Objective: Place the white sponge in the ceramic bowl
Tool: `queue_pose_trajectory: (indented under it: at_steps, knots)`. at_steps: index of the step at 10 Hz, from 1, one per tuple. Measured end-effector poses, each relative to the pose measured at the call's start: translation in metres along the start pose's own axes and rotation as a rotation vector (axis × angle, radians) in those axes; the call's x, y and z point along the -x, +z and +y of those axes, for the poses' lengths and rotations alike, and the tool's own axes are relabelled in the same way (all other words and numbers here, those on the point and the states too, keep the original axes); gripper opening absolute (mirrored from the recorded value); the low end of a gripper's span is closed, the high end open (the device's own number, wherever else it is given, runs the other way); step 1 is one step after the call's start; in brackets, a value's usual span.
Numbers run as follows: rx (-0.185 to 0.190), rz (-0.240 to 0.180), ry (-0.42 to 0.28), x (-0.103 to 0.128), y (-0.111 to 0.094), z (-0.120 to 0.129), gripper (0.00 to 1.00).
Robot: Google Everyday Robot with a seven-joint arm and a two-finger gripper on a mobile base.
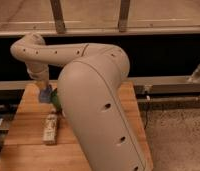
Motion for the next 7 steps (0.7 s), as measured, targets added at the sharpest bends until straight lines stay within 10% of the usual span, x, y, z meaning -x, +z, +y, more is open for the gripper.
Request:
queue_pose_trajectory:
  at_steps: [5, 7]
  knots:
    - [-0.027, -0.002, 0.08, -0.071, -0.011, -0.039, 0.19]
    - [-0.021, -0.01, 0.077, -0.066, -0.01, -0.035, 0.28]
